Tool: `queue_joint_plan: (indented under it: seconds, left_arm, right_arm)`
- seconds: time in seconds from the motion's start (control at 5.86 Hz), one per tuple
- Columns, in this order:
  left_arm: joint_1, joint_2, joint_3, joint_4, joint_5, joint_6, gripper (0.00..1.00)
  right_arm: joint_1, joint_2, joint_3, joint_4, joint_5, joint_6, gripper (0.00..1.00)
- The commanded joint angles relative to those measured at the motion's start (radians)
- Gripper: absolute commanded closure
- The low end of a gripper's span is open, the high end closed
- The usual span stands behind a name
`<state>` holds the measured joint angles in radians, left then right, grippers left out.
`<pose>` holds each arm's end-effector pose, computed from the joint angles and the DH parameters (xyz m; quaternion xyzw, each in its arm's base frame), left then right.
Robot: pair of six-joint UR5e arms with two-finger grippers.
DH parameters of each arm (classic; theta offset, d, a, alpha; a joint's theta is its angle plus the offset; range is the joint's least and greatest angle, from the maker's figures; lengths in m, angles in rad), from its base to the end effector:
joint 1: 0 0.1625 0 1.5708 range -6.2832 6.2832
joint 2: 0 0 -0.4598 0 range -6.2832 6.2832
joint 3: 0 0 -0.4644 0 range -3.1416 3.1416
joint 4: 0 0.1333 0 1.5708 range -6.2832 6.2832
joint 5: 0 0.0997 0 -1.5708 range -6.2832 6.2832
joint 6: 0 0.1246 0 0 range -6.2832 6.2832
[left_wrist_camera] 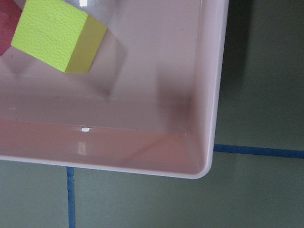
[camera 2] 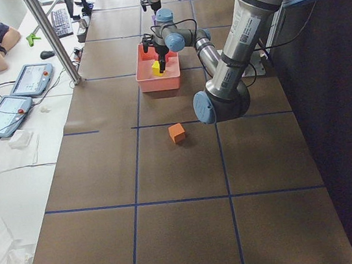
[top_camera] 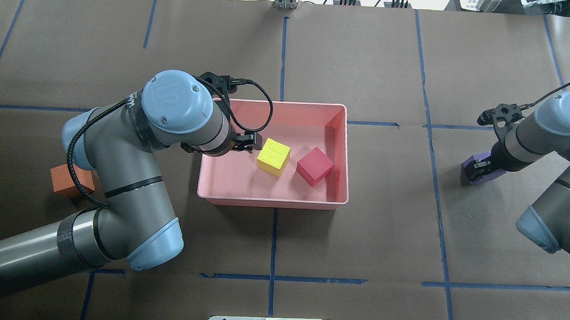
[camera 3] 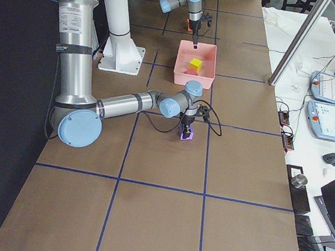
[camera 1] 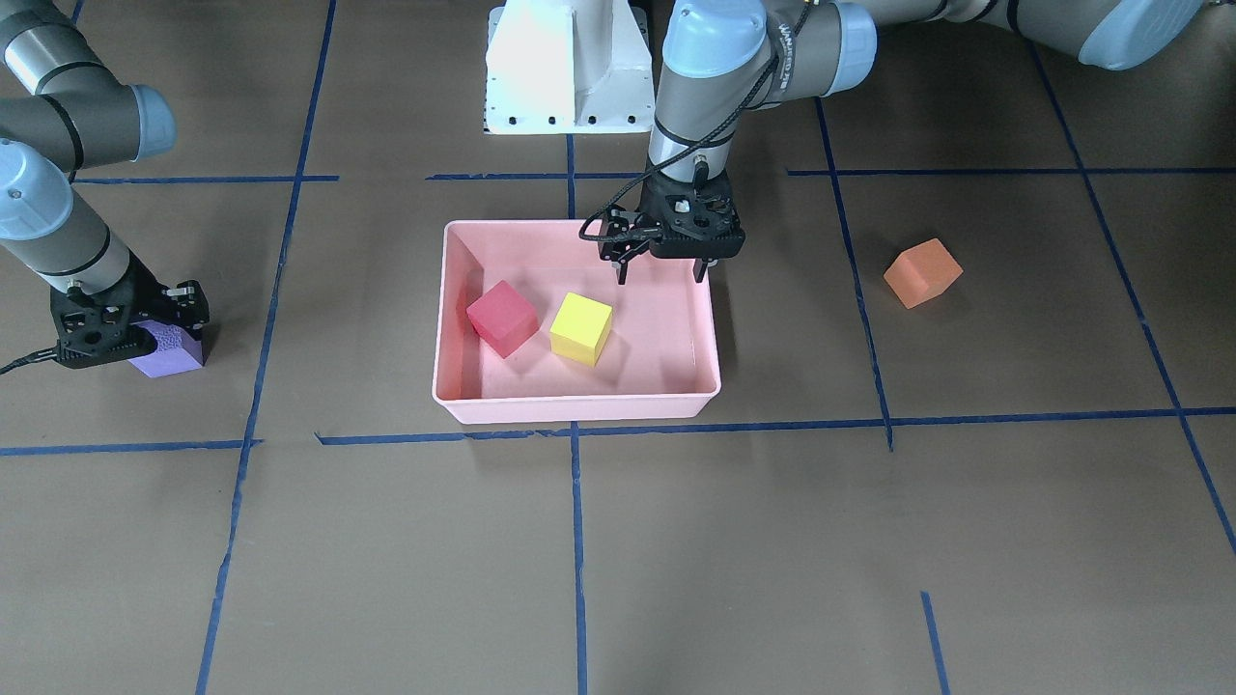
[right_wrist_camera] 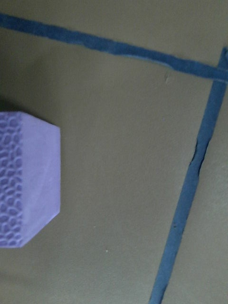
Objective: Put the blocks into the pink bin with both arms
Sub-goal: 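Grasp the purple cube with the right gripper while the left gripper withdraws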
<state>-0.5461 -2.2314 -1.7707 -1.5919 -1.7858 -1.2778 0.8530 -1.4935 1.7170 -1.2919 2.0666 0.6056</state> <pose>0.5789 -0.4767 0.1739 0.0842 0.4269 -0.0681 0.8978 -0.3576 -0.5221 0.5660 0.0441 -0.3356 -0.1135 0.9341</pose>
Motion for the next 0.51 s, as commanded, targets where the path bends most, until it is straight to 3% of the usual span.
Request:
queue_joint_plan:
  seconds: [0.0, 0.17, 0.34]
  left_arm:
    - [-0.002, 0.037, -0.053, 0.019, -0.010, 0.033, 0.00]
    - [-0.026, 0.073, -0.114, 0.095, -0.055, 0.184, 0.00]
    - [-0.094, 0.137, -0.189, 0.136, -0.116, 0.362, 0.00]
  right_arm:
    - [0.041, 0.006, 0.071, -0.010, 0.062, 0.005, 0.74]
    - [0.061, 0.059, 0.087, -0.064, 0.088, 0.016, 0.73]
    - [0.060, 0.167, 0.113, -0.196, 0.090, 0.090, 0.73]
